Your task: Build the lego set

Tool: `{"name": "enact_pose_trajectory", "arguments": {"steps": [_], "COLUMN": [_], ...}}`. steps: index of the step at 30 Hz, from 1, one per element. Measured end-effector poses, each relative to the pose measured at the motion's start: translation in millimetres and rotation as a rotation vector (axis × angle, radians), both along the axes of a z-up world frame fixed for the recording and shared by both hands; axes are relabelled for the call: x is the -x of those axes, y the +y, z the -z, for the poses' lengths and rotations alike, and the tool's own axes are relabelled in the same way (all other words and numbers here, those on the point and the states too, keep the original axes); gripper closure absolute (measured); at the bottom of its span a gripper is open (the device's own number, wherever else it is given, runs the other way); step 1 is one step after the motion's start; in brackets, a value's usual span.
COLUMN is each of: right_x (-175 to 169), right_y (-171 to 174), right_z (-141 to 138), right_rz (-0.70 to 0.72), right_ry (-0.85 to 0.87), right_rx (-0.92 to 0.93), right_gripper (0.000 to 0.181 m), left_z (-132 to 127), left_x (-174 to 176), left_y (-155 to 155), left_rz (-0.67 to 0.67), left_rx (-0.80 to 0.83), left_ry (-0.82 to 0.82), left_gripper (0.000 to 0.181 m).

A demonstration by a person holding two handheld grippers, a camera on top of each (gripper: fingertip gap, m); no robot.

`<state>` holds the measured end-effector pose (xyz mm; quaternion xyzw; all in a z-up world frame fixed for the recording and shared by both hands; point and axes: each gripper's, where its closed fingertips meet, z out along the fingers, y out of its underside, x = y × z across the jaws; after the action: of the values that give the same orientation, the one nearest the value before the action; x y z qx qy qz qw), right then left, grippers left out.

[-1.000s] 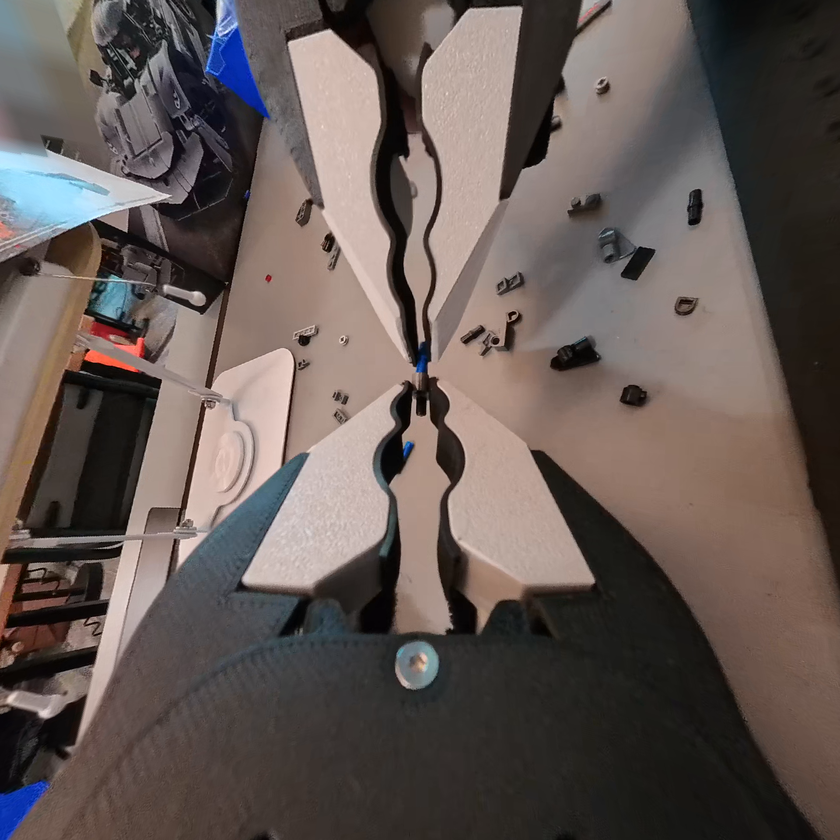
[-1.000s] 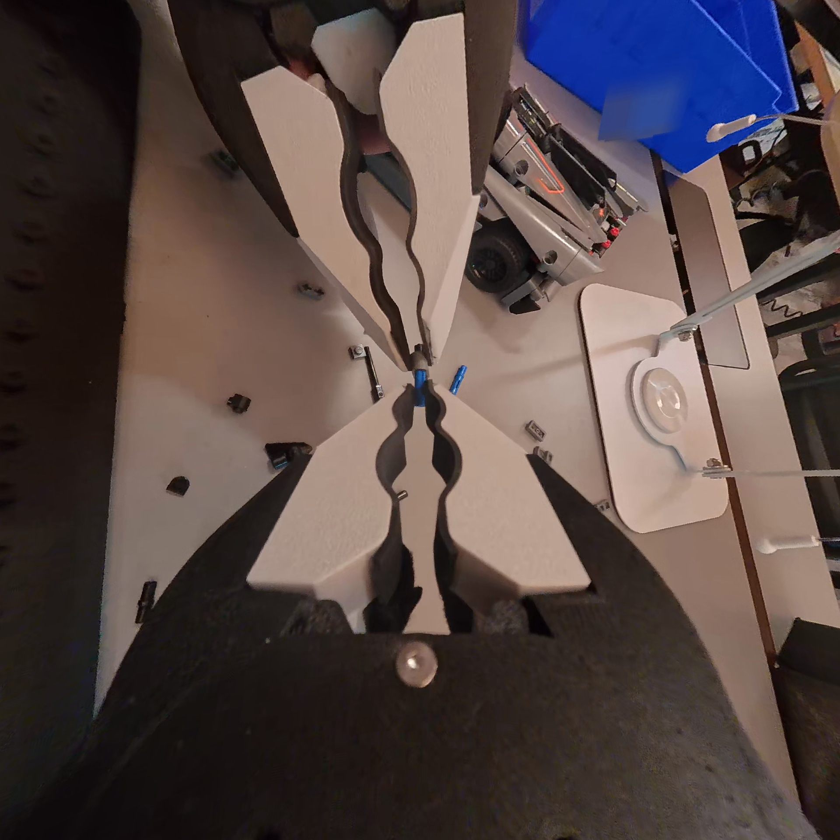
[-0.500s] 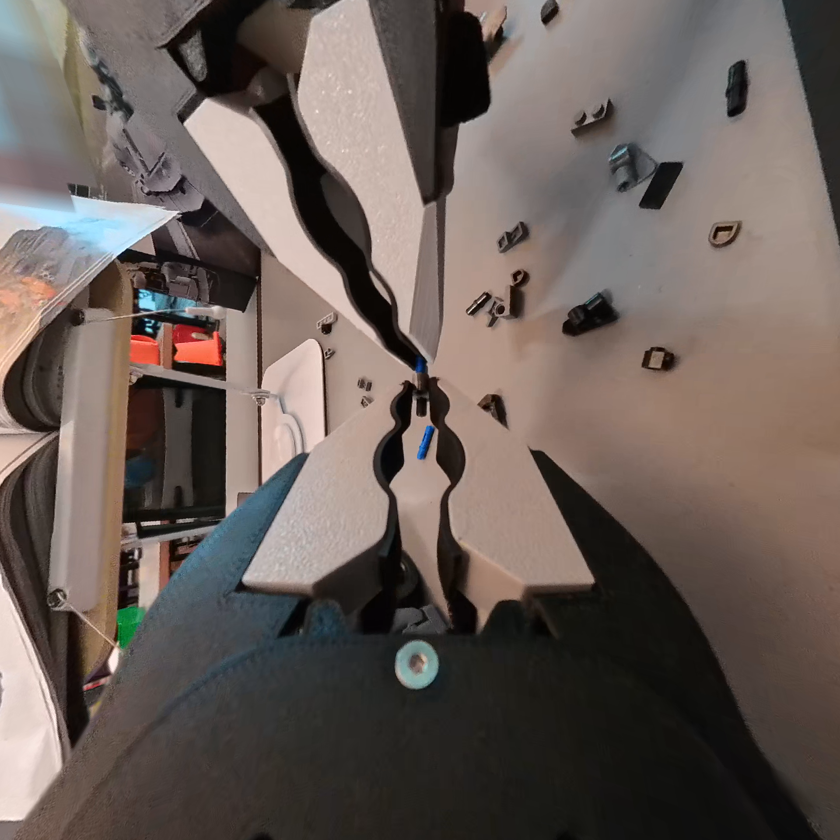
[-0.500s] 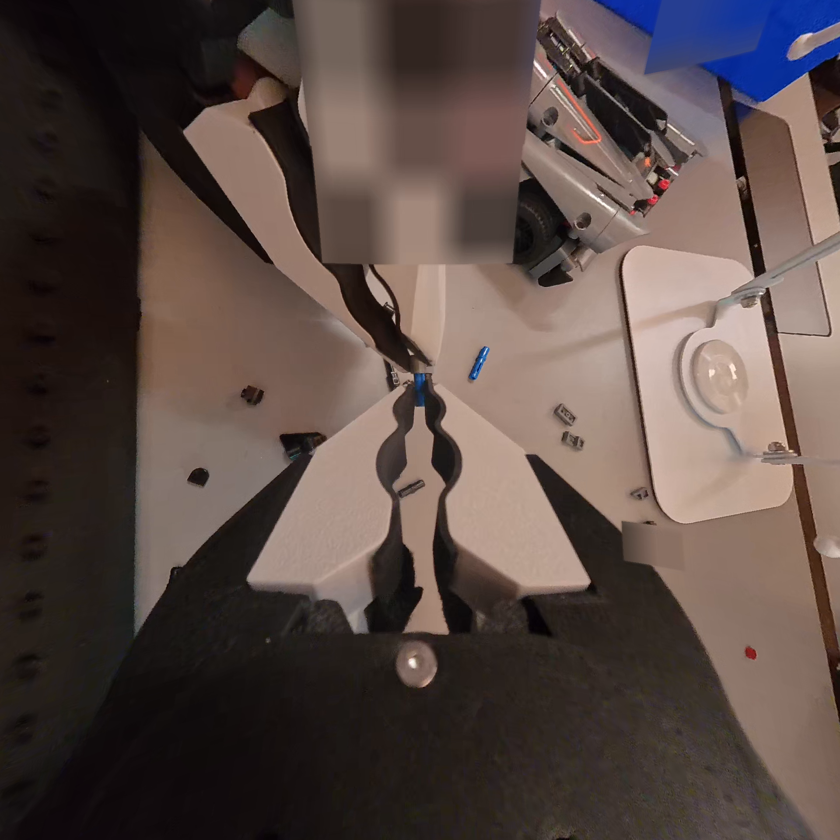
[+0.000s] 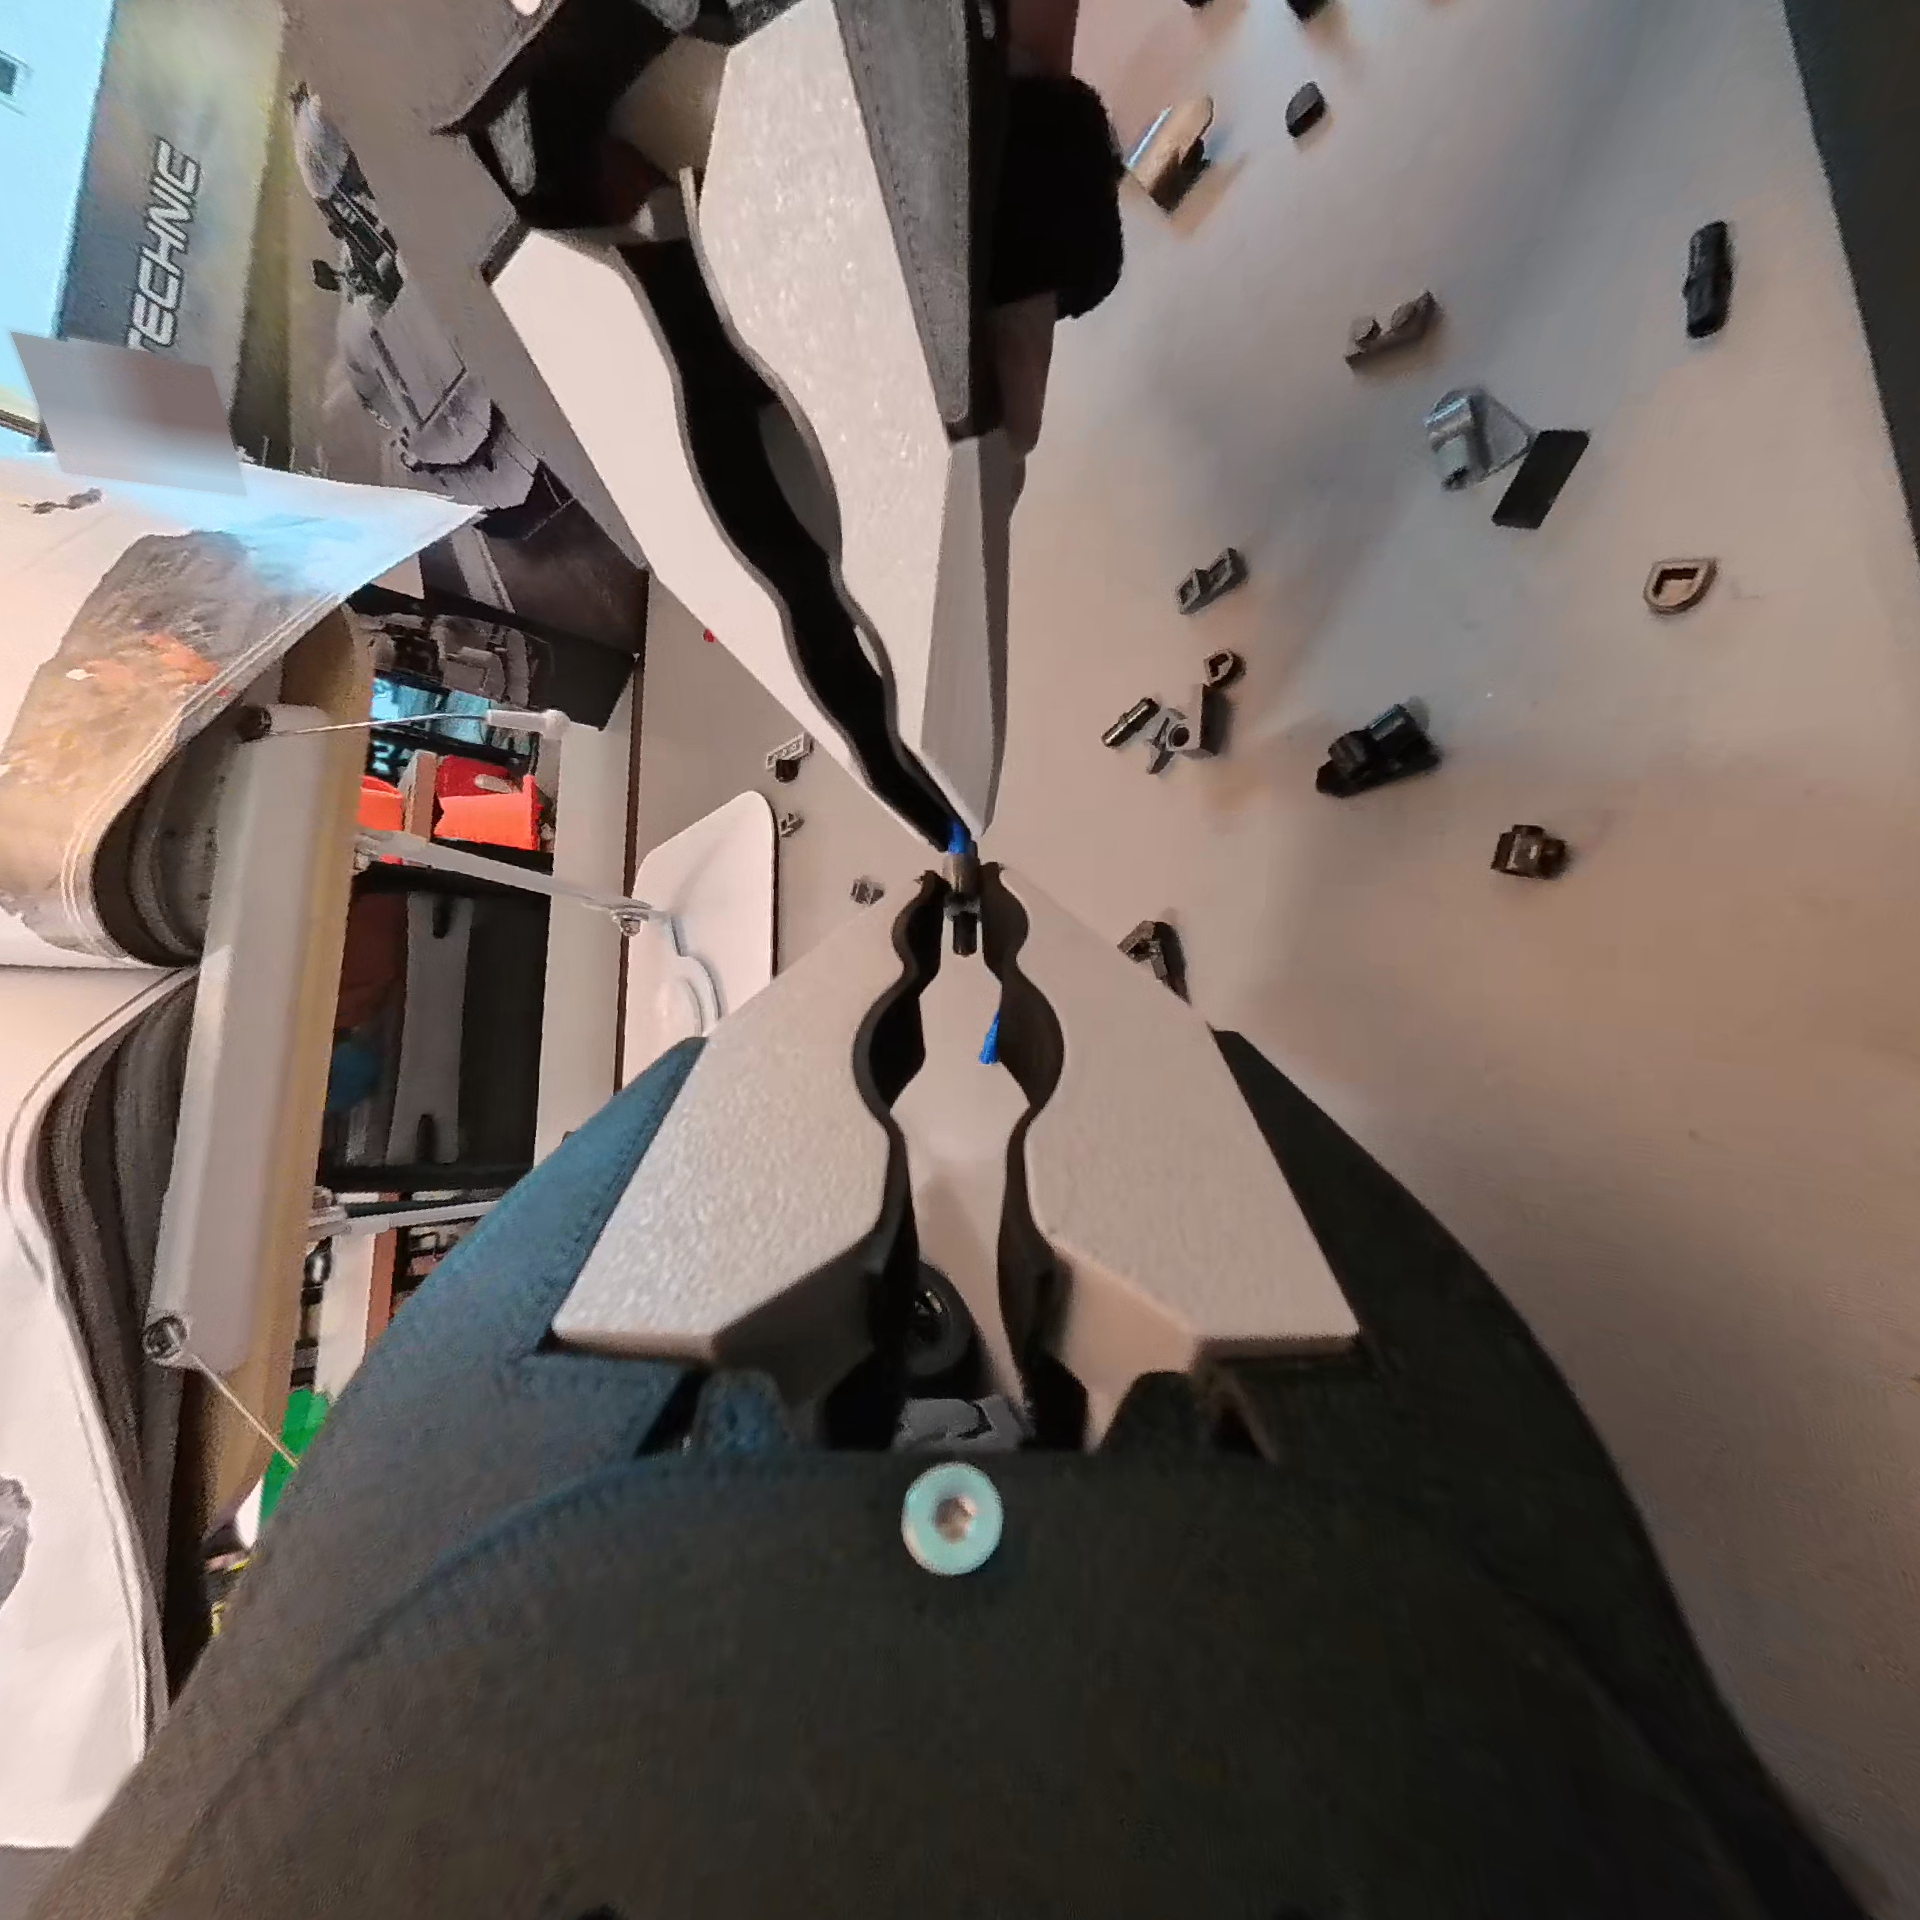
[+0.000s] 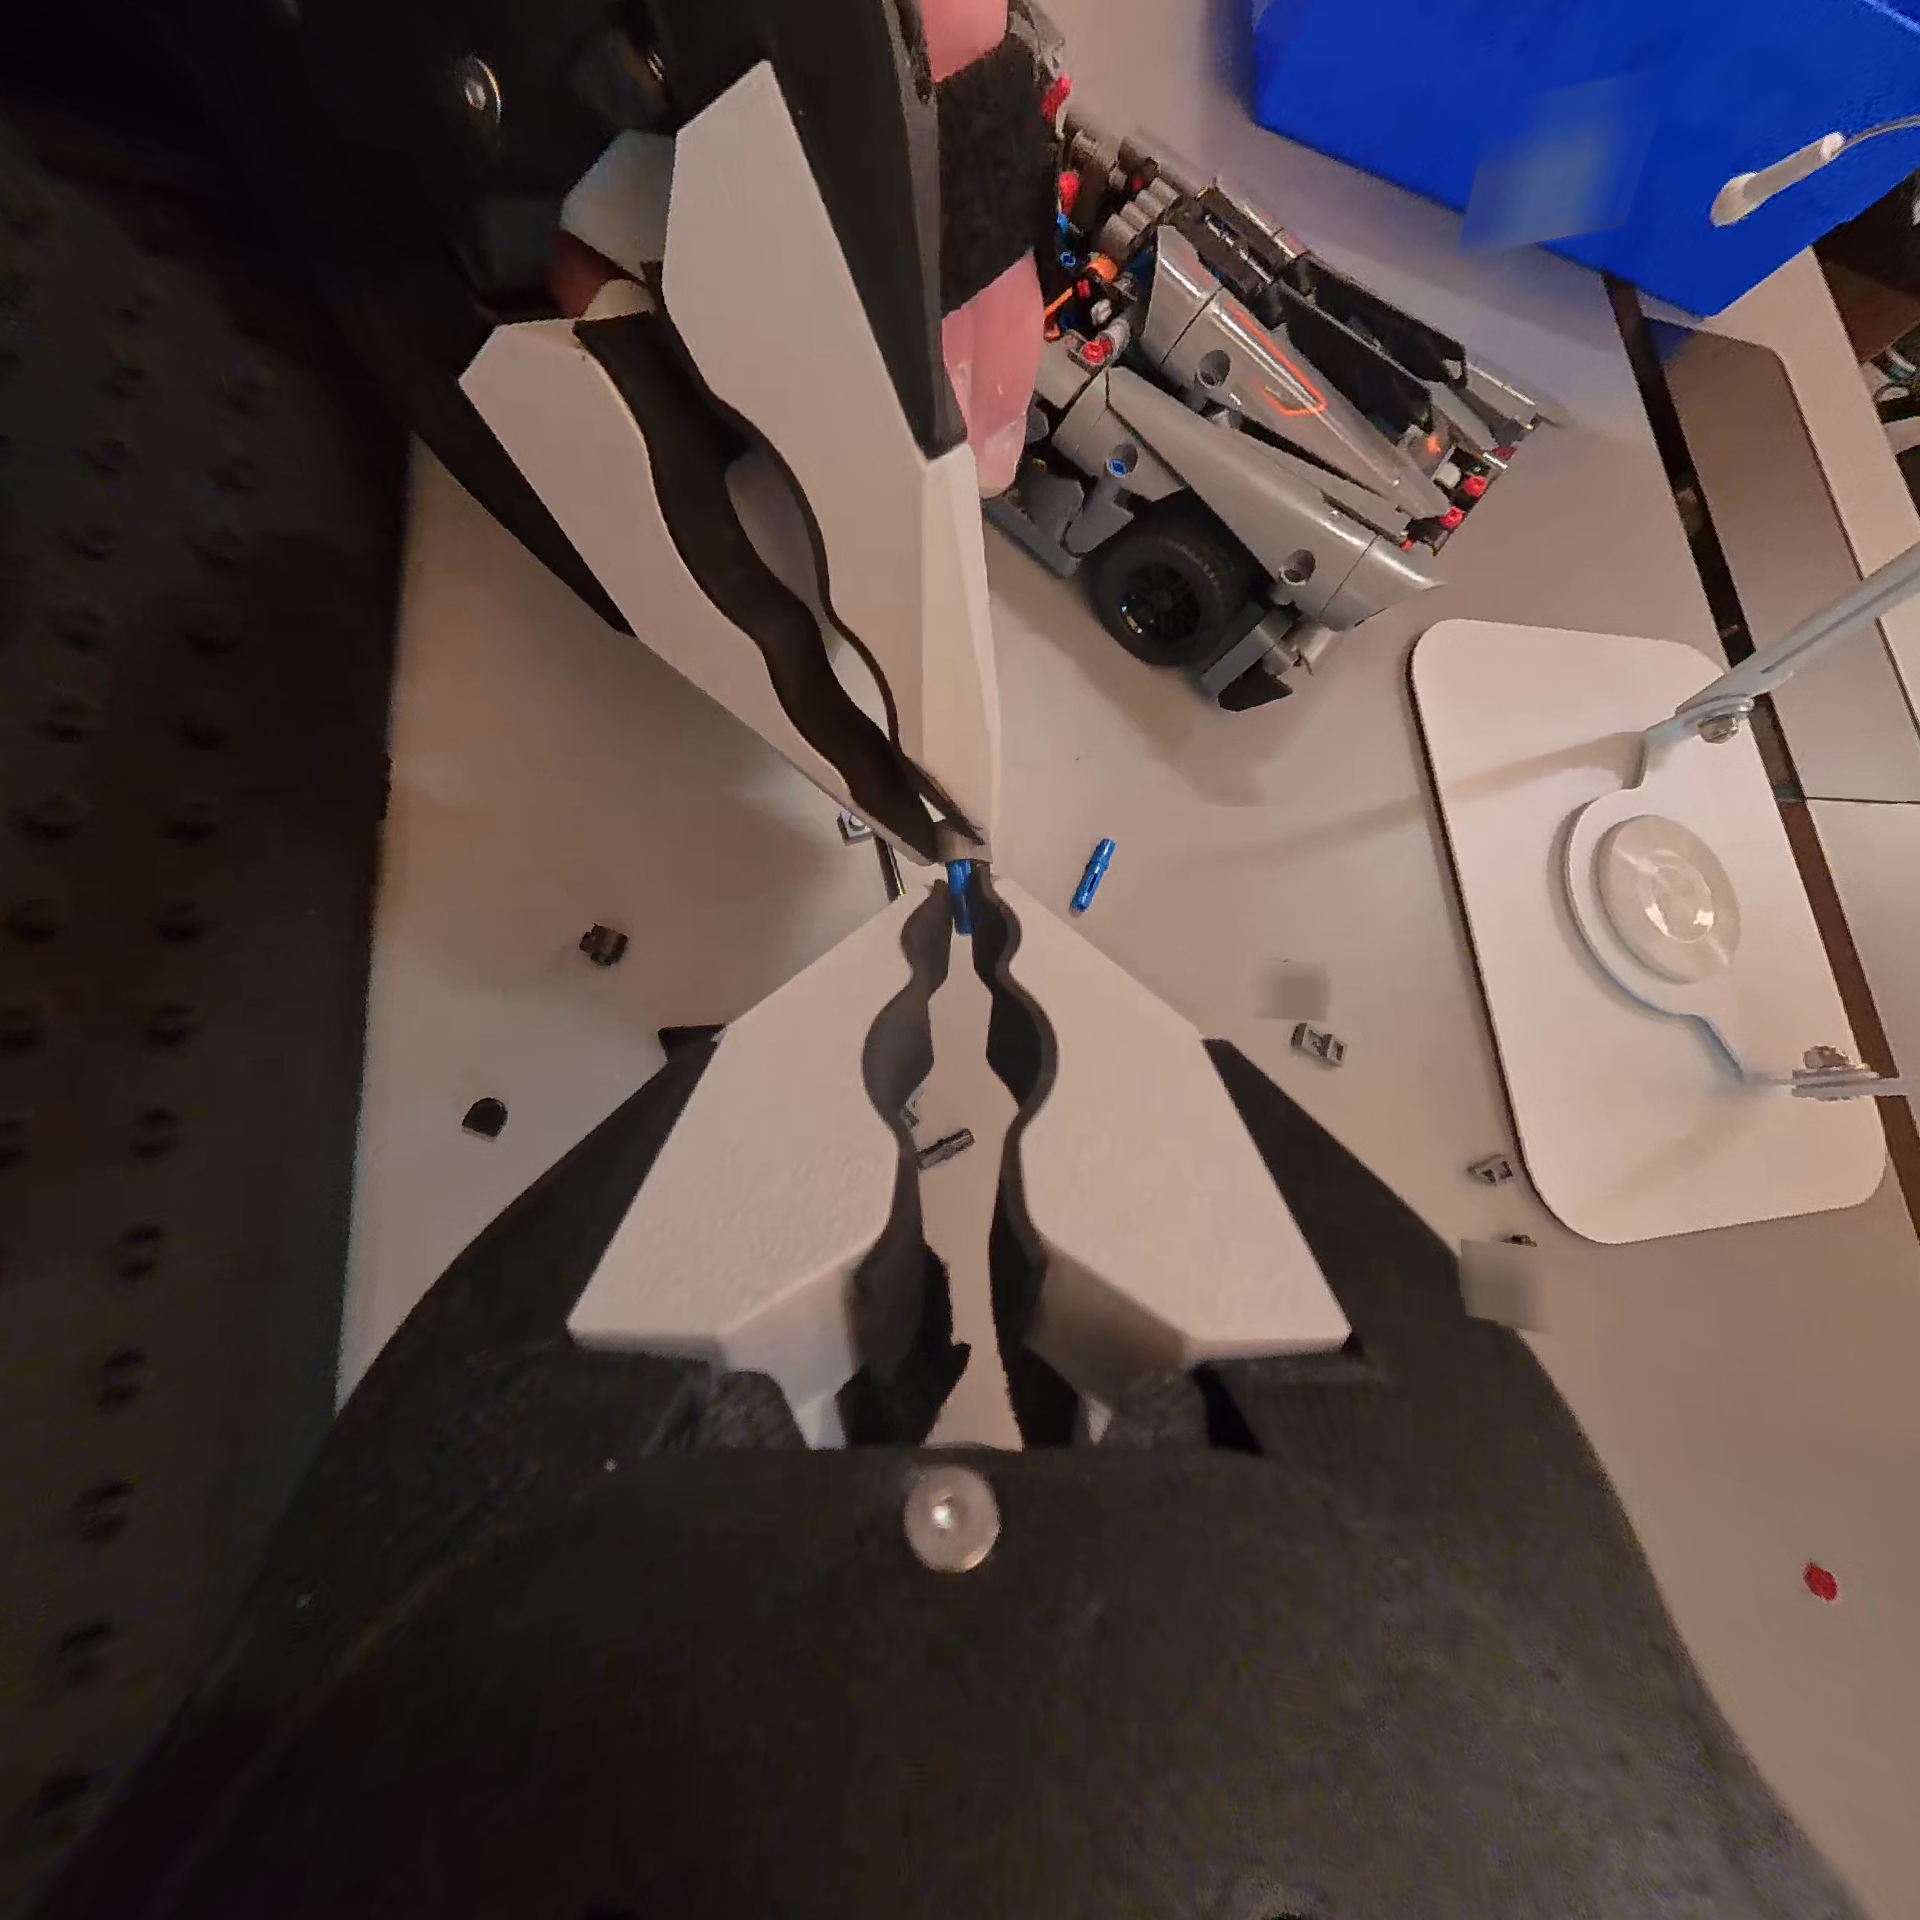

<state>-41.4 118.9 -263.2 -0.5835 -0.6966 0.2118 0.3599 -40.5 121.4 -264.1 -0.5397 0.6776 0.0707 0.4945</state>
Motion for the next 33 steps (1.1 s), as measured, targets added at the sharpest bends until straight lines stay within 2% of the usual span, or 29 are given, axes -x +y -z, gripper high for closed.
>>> {"name": "enact_pose_trajectory", "arguments": {"steps": [20, 26, 29, 33], "right_x": [1, 3, 5, 4], "right_y": [0, -4, -6, -4], "right_z": [-8, -6, -6, -2], "right_rz": [0.002, -0.027, -0.024, -0.015], "right_ry": [0.068, 0.081, 0.089, 0.070], "right_rx": [0.052, 0.084, 0.089, 0.098], "right_gripper": [0.181, 0.181, 0.181, 0.181], "left_z": [-8, -18, -19, -15], "left_x": [-2, -11, -12, -9], "left_y": [-1, -11, -12, -9], "left_rz": [-0.010, 0.049, 0.050, 0.067], "left_rx": [-0.041, -0.031, -0.051, 0.040], "left_ry": [-0.030, -0.100, -0.082, -0.130], "left_gripper": [0.178, 0.178, 0.177, 0.178]}}
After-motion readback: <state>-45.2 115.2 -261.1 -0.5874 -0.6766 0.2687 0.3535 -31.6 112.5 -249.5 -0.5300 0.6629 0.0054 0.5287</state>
